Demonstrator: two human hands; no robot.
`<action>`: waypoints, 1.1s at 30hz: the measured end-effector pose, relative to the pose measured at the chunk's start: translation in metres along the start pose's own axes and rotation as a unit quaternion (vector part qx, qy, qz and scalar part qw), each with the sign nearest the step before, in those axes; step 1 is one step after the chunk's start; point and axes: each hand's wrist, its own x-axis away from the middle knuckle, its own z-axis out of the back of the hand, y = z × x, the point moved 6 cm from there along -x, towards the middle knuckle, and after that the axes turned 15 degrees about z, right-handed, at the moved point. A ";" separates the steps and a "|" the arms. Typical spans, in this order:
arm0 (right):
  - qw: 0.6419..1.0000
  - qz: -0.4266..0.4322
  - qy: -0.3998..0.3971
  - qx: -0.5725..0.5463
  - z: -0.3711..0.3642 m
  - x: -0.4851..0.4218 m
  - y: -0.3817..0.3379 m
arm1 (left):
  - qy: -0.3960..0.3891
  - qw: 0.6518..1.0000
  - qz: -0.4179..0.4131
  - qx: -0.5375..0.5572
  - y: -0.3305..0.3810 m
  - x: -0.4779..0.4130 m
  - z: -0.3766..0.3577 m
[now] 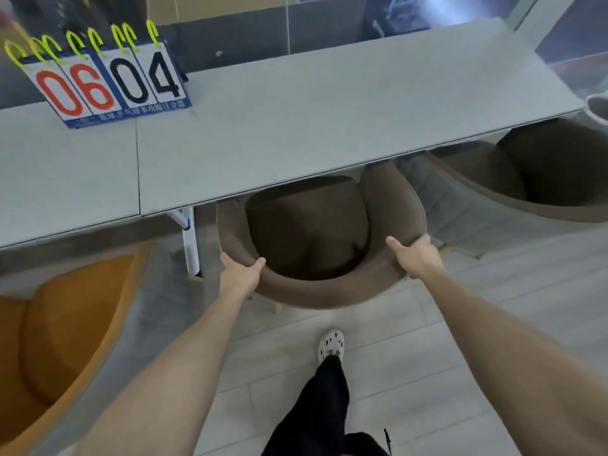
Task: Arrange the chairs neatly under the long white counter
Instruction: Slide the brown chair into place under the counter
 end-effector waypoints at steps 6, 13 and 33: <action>0.999 -0.016 -0.026 0.039 -0.001 -0.054 0.004 | 0.035 0.997 0.063 -0.040 -0.001 -0.035 -0.020; 0.999 -0.022 -0.010 0.047 -0.010 -0.067 0.009 | 0.046 0.996 0.068 -0.025 -0.005 -0.032 -0.021; 0.992 0.085 -0.076 0.053 -0.017 0.040 0.057 | 0.060 0.993 0.100 0.015 -0.130 0.051 -0.033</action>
